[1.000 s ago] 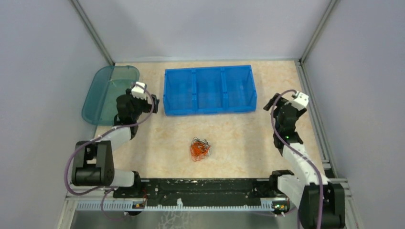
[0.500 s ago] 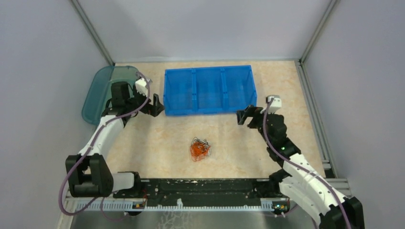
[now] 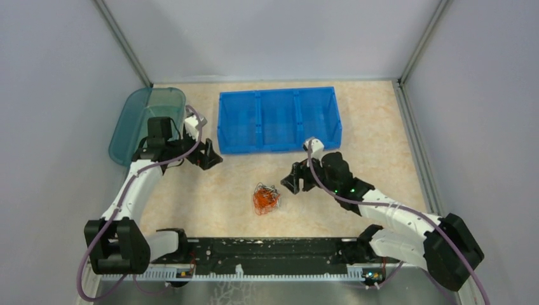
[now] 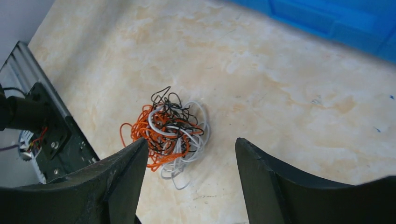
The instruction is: Untangle the cables
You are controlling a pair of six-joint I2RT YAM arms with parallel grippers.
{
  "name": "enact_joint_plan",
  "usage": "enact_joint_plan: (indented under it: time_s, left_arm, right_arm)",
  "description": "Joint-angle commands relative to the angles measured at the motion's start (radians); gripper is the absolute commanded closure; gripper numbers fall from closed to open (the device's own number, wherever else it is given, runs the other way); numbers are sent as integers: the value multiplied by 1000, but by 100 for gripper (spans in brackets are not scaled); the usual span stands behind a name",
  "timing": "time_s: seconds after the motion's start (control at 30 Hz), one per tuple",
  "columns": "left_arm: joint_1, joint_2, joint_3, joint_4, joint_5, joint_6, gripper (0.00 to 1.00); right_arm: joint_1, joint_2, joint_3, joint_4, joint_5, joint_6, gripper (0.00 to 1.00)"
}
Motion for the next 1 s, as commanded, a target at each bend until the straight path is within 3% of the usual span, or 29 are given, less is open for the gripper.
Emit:
enact_joint_plan:
  time_s: [0.0,0.43,0.57,0.97]
  left_arm:
    - [0,-12,1,-72,70,70,0]
    - [-7,-11,5,-170,123,178,0]
    - [-10,-14,9,-176,138,188,0]
    - [-17,-36,23,-194,151,184,0]
  right_arm:
    - [51,85,95,115,-94,-36,32]
    - [72,339,201,164,-171,-142,41]
    - [72,413,241,150,-186,-158,52]
    - [72,481,273,132,-203,-179,55]
